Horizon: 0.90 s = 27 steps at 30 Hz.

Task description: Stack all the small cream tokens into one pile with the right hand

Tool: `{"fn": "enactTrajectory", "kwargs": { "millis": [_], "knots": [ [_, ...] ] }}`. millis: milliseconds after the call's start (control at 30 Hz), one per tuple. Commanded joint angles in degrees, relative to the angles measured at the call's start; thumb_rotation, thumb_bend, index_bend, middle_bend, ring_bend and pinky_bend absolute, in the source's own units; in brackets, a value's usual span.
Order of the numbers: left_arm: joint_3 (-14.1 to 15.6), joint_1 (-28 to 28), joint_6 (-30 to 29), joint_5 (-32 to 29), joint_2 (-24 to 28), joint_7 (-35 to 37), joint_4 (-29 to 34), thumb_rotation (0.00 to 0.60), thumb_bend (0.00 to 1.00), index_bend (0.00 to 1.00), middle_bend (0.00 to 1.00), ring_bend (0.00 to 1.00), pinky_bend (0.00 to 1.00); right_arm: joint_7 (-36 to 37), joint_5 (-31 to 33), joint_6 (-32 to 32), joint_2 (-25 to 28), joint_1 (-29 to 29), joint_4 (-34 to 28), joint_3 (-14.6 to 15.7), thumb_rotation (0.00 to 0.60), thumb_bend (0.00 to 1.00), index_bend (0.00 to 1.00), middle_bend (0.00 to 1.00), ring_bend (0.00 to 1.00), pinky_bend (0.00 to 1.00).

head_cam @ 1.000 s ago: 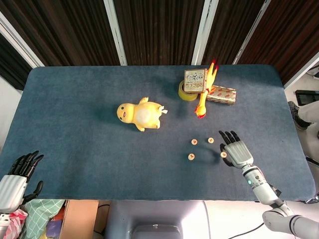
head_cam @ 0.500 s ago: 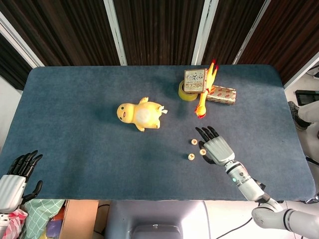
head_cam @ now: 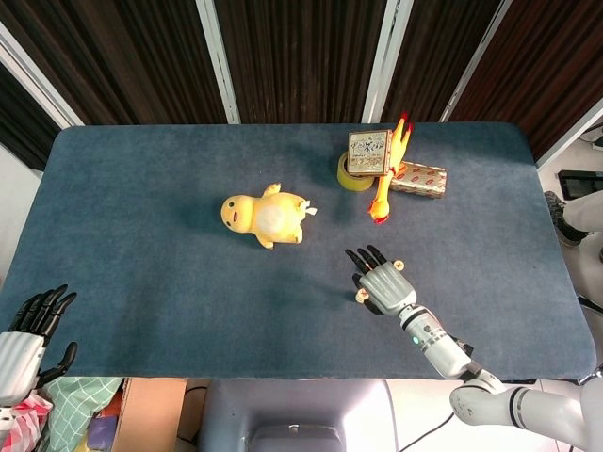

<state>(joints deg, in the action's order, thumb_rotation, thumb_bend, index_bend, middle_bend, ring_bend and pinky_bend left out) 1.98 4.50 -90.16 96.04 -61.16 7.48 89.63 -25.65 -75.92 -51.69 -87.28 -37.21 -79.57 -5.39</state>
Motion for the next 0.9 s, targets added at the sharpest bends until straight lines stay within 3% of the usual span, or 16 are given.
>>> {"fn": "enactTrajectory", "kwargs": {
  "millis": [33,267,700,900],
  "knots": [
    [0.02,-0.05,-0.06,0.01,0.03,0.02,0.00,0.600,0.45,0.00,0.00,0.00,0.09,-0.56,0.45,0.07,-0.28,-0.15,0.21,0.25,0.600,0.48,0.65,0.03,0.00,0.00],
    [-0.02,-0.17,-0.31,0.09,0.06,-0.01,0.11,0.600,0.45,0.00,0.00,0.00,0.09,-0.51,1.22,0.54,-0.86,-0.59,0.71,0.56,0.600,0.48,0.63,0.03,0.00,0.00],
    [-0.13,-0.41,-0.82,0.07,0.18,0.54,-0.10,0.600,0.45,0.00,0.00,0.00,0.09,-3.48,3.31,-0.22,0.01,-0.49,-0.72,1.14,0.600,0.48,0.44,0.03,0.00,0.00],
    [-0.21,-0.54,-1.07,0.01,0.24,0.77,-0.16,0.600,0.45,0.00,0.00,0.00,0.09,-1.68,2.85,-1.99,1.51,0.20,-1.64,0.91,0.600,0.48,0.42,0.03,0.00,0.00]
  ]
}}
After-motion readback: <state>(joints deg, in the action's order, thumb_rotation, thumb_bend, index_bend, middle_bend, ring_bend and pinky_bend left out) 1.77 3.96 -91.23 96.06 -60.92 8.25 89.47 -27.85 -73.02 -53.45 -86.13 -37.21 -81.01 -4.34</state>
